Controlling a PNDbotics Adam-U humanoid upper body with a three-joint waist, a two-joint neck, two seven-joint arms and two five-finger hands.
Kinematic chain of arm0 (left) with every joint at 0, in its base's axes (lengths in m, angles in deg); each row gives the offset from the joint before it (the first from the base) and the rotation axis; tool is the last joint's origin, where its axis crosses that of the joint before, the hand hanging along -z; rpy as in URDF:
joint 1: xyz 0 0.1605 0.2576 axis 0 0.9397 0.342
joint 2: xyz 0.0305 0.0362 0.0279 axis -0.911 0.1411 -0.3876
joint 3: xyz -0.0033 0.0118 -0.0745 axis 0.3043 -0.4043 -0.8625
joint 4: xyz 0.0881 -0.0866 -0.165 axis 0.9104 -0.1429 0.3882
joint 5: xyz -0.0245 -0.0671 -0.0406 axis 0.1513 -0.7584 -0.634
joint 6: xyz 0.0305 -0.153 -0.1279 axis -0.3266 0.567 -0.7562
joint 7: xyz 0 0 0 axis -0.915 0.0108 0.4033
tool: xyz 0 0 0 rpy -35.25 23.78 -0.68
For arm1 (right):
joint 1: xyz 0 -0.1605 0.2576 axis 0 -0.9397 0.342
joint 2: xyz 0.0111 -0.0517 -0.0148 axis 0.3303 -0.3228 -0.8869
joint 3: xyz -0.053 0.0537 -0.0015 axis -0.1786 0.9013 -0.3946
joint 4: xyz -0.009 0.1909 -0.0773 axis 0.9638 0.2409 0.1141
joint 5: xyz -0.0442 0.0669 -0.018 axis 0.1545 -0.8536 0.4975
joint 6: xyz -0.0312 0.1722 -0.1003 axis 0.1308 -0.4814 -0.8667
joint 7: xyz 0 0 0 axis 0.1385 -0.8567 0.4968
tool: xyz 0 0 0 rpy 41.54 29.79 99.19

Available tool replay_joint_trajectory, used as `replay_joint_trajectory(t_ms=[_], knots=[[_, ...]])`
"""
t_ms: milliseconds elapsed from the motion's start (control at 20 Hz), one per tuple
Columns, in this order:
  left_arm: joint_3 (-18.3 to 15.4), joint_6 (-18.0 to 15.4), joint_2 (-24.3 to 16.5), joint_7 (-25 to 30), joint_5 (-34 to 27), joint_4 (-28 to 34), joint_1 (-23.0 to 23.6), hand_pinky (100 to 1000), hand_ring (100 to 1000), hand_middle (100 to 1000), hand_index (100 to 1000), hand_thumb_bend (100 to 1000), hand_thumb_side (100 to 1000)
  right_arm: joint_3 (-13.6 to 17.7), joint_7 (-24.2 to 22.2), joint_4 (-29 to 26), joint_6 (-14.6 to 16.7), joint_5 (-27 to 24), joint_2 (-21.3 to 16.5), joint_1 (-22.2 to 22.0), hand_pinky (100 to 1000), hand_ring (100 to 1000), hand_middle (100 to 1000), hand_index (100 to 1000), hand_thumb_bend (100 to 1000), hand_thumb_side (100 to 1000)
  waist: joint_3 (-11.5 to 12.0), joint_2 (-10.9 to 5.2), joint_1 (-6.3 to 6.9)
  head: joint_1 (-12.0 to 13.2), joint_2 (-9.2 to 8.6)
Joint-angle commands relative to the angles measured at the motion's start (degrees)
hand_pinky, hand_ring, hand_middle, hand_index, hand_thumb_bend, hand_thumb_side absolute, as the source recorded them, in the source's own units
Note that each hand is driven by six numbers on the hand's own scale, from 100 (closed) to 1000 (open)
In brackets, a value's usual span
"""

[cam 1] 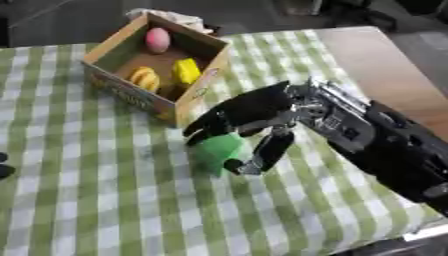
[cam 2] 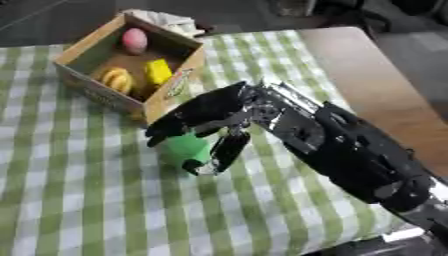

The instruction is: Pick up objects on the table and place them in the box.

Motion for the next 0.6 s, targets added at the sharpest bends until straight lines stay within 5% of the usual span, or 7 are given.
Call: replay_joint_trajectory(t_ms=[50,600], knots=[[-0.4,0.1,-0.6,0.1,0.0,1.2,-0.2,691,601,594,821,100,700,0.6,-2.4,3.0,3.7,3.1,0.5,1.5,955,1000,1000,1000,100,523,0.0,-1.02,0.10,-0.2,-0.07],[-0.3,0.2,-0.5,0.3,0.1,1.2,-0.1,691,600,594,822,100,705,0.0,-2.2,11.2,5.7,6.8,2.6,2.4,950,1000,1000,1000,100,683,0.3,-0.97,-0.17,-0.5,-0.13]])
